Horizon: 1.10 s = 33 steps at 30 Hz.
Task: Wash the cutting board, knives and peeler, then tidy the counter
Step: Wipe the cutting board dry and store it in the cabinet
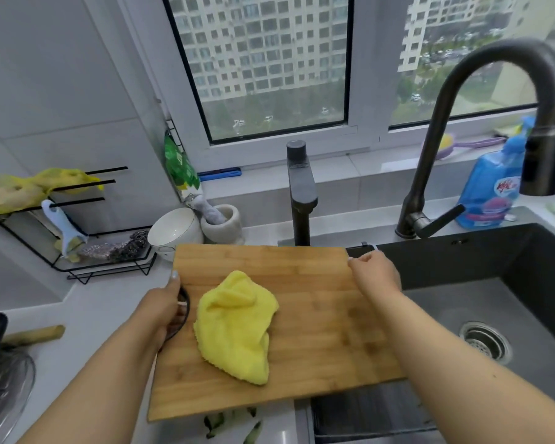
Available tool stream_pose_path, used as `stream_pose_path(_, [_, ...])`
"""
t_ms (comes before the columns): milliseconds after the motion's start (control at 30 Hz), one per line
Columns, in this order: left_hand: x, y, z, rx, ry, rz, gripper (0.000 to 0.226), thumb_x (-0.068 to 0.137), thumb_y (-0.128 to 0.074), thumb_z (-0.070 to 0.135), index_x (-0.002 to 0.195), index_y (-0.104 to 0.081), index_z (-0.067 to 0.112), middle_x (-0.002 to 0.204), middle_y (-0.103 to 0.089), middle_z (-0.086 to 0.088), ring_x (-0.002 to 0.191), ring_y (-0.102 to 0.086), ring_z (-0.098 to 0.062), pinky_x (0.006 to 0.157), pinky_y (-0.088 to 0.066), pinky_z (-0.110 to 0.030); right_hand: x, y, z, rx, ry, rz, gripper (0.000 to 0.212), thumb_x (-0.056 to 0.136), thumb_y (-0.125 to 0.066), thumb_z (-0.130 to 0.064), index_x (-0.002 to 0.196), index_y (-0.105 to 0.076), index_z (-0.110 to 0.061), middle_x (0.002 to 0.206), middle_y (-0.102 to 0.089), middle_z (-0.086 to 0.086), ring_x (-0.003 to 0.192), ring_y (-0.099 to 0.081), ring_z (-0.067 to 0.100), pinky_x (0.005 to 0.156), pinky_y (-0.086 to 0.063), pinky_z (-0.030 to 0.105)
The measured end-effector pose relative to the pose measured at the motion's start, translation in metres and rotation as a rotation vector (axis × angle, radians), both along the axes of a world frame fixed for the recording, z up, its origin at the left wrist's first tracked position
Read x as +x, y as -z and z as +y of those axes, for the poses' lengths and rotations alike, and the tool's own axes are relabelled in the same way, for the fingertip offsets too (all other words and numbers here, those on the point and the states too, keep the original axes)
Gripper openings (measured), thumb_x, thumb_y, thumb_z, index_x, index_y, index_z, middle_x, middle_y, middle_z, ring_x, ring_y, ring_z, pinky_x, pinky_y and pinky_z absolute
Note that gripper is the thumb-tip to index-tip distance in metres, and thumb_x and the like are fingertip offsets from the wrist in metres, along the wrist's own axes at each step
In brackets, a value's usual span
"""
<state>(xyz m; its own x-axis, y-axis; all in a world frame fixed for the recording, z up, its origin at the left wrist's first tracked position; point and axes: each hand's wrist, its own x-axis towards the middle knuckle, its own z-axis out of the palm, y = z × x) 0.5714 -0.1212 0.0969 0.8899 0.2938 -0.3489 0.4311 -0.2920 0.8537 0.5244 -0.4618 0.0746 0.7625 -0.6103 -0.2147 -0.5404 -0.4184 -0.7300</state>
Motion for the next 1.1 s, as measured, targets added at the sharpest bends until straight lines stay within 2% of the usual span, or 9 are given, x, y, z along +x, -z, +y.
stream_pose_path(67, [-0.005,0.001,-0.004,-0.015,-0.01,0.015,0.06,0.099,-0.035,0.055,0.066,-0.047,0.006,0.053,-0.046,-0.01,0.047,-0.037,-0.019,0.045,-0.031,-0.021,-0.001,-0.006,-0.008,-0.085,0.061,0.068,0.046,0.089,-0.052,-0.042,0.121,-0.056,-0.011,0.125,-0.055,0.013,0.117,-0.05,0.034,0.094,-0.041,0.038])
stream_pose_path(167, [-0.009,0.012,-0.02,-0.1,-0.011,0.054,0.058,0.097,-0.036,0.059,0.069,-0.048,0.009,0.059,-0.048,-0.011,0.05,-0.04,-0.02,0.05,-0.032,-0.025,-0.004,-0.012,-0.025,-0.075,0.109,0.221,0.062,0.092,-0.042,-0.052,0.136,-0.043,-0.008,0.136,-0.047,0.015,0.123,-0.044,0.035,0.097,-0.039,0.043])
stream_pose_path(267, [-0.008,0.026,-0.041,-0.162,-0.011,0.092,0.058,0.095,-0.036,0.062,0.068,-0.048,0.012,0.057,-0.048,-0.01,0.05,-0.039,-0.018,0.053,-0.033,-0.027,-0.006,-0.014,-0.047,0.024,0.09,0.334,0.067,0.094,-0.032,-0.059,0.136,-0.047,-0.01,0.132,-0.053,0.013,0.117,-0.051,0.035,0.086,-0.043,0.041])
stream_pose_path(600, [-0.017,0.065,-0.091,-0.236,0.016,0.178,0.054,0.097,-0.034,0.061,0.068,-0.042,0.016,0.059,-0.043,-0.008,0.049,-0.032,-0.014,0.051,-0.026,-0.025,-0.019,0.007,-0.094,0.131,0.149,0.355,0.073,0.095,-0.031,-0.061,0.141,-0.041,-0.005,0.143,-0.042,0.018,0.13,-0.037,0.035,0.108,-0.035,0.047])
stream_pose_path(800, [-0.015,0.075,-0.102,-0.177,0.045,0.164,0.055,0.098,-0.031,0.058,0.065,-0.039,0.015,0.052,-0.039,-0.005,0.042,-0.031,-0.014,0.043,-0.026,-0.021,-0.02,0.023,-0.101,0.217,0.233,0.342,0.079,0.092,-0.032,-0.065,0.143,-0.04,-0.005,0.144,-0.04,0.017,0.131,-0.038,0.035,0.108,-0.036,0.049])
stream_pose_path(900, [-0.012,0.08,-0.101,-0.07,0.072,0.13,0.059,0.1,-0.028,0.055,0.073,-0.049,0.006,0.057,-0.048,-0.01,0.044,-0.043,-0.02,0.045,-0.036,-0.023,-0.019,0.031,-0.103,0.226,0.233,0.321,0.082,0.09,-0.03,-0.068,0.143,-0.04,-0.006,0.145,-0.04,0.017,0.132,-0.037,0.036,0.108,-0.035,0.05])
stream_pose_path(967, [-0.006,0.084,-0.099,0.142,0.113,0.092,0.065,0.102,-0.025,0.05,0.096,-0.059,-0.005,0.086,-0.064,-0.025,0.077,-0.062,-0.036,0.07,-0.049,-0.037,-0.016,0.034,-0.103,0.215,0.228,0.315,0.083,0.09,-0.028,-0.068,0.142,-0.041,-0.005,0.144,-0.041,0.017,0.131,-0.038,0.036,0.108,-0.035,0.05])
stream_pose_path(1000, [-0.004,0.085,-0.098,0.276,0.144,0.08,0.065,0.102,-0.024,0.048,0.104,-0.06,-0.007,0.101,-0.064,-0.027,0.092,-0.061,-0.039,0.081,-0.047,-0.04,-0.015,0.035,-0.102,0.2,0.222,0.315,0.082,0.091,-0.027,-0.068,0.141,-0.042,-0.004,0.144,-0.041,0.018,0.131,-0.038,0.036,0.108,-0.035,0.05])
stream_pose_path(1100, [0.002,0.081,-0.095,0.634,0.308,0.134,0.065,0.102,-0.023,0.049,0.11,-0.061,-0.004,0.117,-0.063,-0.021,0.108,-0.057,-0.035,0.085,-0.042,-0.036,-0.012,0.037,-0.102,0.121,0.204,0.328,0.079,0.095,-0.023,-0.063,0.14,-0.044,-0.002,0.145,-0.039,0.019,0.132,-0.036,0.036,0.108,-0.035,0.048])
